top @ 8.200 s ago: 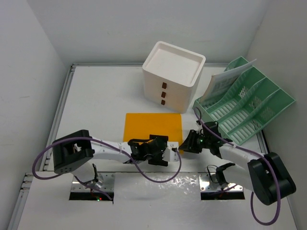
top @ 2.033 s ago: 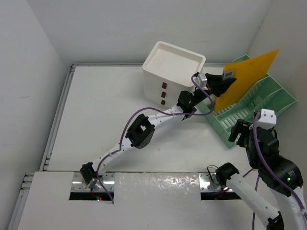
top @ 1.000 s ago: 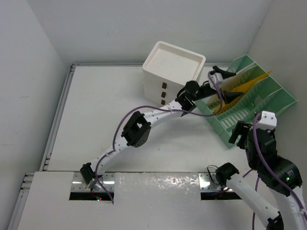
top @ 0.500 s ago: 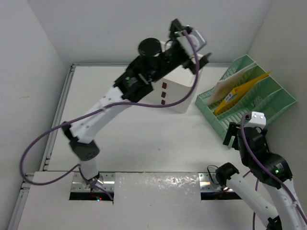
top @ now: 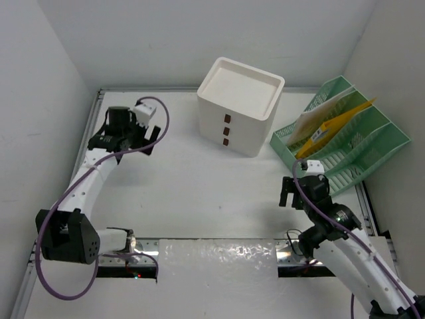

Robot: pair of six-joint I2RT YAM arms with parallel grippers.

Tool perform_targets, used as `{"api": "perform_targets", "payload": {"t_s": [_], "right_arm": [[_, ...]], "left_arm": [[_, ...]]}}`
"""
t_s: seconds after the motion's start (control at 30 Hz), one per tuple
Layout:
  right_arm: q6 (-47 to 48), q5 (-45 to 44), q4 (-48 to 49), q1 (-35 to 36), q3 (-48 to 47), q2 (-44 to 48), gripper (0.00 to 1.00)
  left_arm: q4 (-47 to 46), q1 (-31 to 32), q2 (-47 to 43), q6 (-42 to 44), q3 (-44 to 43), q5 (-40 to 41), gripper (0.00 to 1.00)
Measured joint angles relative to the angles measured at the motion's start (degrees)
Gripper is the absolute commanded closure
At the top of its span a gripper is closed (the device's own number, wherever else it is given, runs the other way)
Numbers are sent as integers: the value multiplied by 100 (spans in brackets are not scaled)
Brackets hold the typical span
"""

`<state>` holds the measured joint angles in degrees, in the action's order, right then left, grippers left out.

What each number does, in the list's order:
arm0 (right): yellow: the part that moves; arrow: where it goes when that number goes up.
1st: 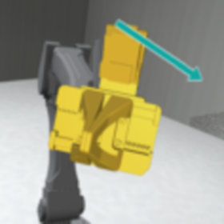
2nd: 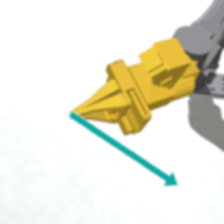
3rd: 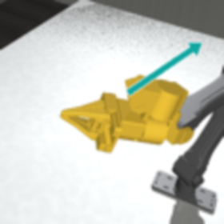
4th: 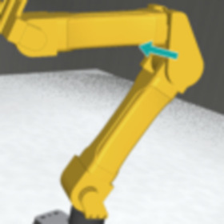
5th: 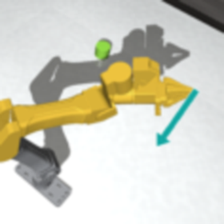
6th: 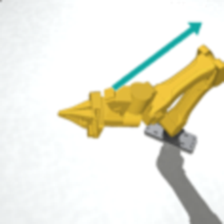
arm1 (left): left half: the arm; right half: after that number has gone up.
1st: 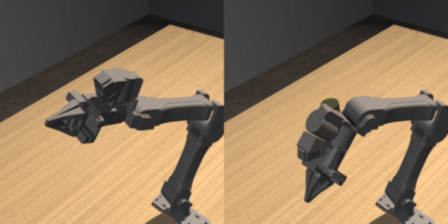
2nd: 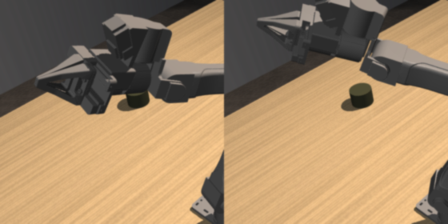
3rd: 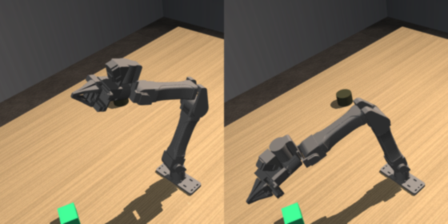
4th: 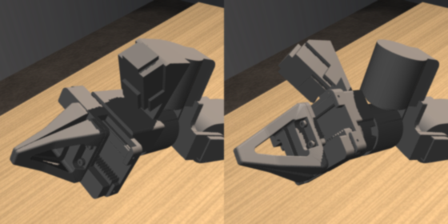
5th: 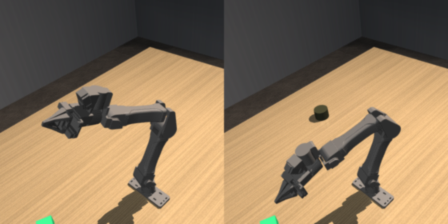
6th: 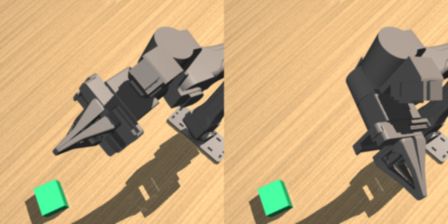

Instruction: Organize the desk

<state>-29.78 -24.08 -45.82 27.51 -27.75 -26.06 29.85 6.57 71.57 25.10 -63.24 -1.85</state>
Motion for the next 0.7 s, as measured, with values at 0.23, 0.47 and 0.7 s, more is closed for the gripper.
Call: {"api": "perform_targets", "payload": {"t_s": [0.23, 0.47, 0.7], "right_arm": [[37, 358, 822, 0, 422, -275, 1], [166, 461, 1475, 0, 627, -730, 1], [334, 457, 2009, 0, 911, -713, 1]], "left_arm": [[-297, -494, -46, -291, 1482, -221, 0], [-938, -774, -55, -505, 1749, 127, 0], [-1156, -857, -42, -592, 1749, 138, 0]]}}
